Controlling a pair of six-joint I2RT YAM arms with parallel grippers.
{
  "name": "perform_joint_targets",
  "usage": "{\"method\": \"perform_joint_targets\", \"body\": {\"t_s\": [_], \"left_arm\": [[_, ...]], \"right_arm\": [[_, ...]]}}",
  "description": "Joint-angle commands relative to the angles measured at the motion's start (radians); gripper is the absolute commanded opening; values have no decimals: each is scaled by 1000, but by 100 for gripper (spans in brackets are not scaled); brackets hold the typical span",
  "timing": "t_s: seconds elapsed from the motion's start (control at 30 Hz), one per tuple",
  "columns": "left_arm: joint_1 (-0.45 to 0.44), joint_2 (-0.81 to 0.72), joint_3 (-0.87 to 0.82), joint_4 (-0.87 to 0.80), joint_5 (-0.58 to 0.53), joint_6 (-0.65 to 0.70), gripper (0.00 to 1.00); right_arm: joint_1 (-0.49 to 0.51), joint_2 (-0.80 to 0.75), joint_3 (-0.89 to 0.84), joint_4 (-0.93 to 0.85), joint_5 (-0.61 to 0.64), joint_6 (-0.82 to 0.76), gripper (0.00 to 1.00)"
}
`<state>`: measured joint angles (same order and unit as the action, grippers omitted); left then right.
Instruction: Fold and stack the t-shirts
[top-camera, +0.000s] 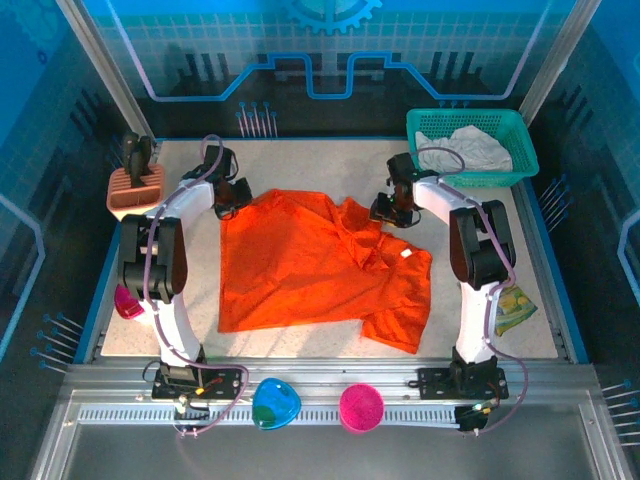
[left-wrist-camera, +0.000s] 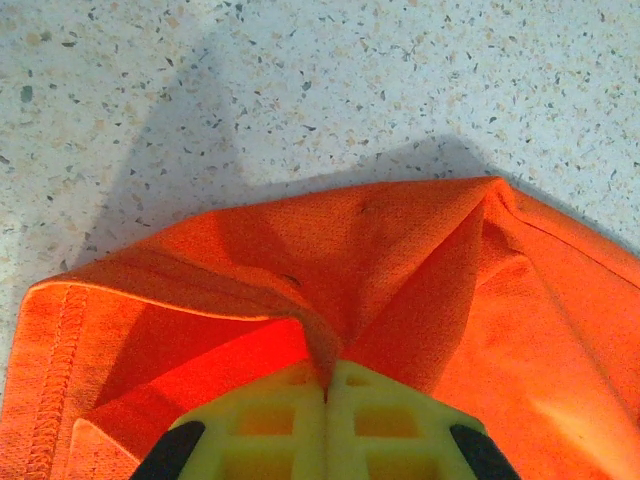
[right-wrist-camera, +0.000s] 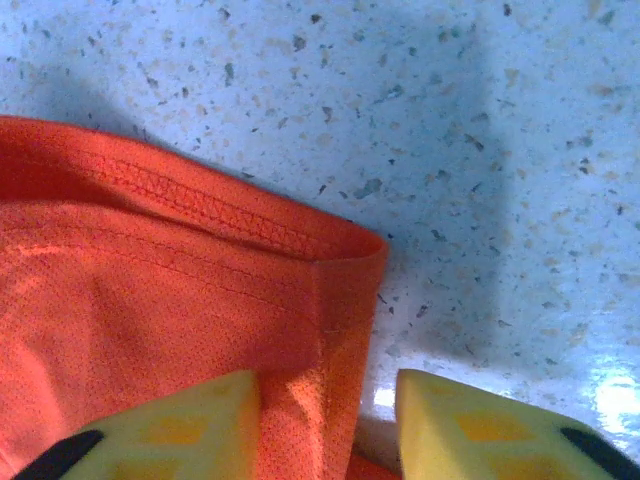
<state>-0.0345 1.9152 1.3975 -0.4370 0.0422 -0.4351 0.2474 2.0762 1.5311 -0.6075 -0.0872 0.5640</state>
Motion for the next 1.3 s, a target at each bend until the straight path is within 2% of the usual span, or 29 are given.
{"method": "perform_joint_targets", "body": {"t_s": [0.0,0.1,0.33,0.6,0.7,0.8,0.87,1.0,1.27], "left_arm": [[2,18,15,-22,5,25,0],[2,18,15,-22,5,23,0],[1,15,5,-20,1,28,0],[1,15,2,-20,-2,31,0],[1,15,1,-20,-1,31,0],[1,8,1,-23,2,32,0],[1,-8,0,-28,-1,32,0],[2,-61,16,-51,-4,39,0],[2,-267,105,-148,7,59,0]], "right_arm": [[-5,11,18,-18,7,11,49],[-6,24,24,-14,2,14,48],[-8,100,108,-33,0,19,38],[-11,145,155,-55,3,25,35],[-14,140,150,-51,10,25,25],[-19,128,161,-58,6,15,9],[-20,96,174,-68,10,-5,0],[-20,-22,187,-92,25,-59,0],[-19,-433,107,-87,25,-198,0]]}}
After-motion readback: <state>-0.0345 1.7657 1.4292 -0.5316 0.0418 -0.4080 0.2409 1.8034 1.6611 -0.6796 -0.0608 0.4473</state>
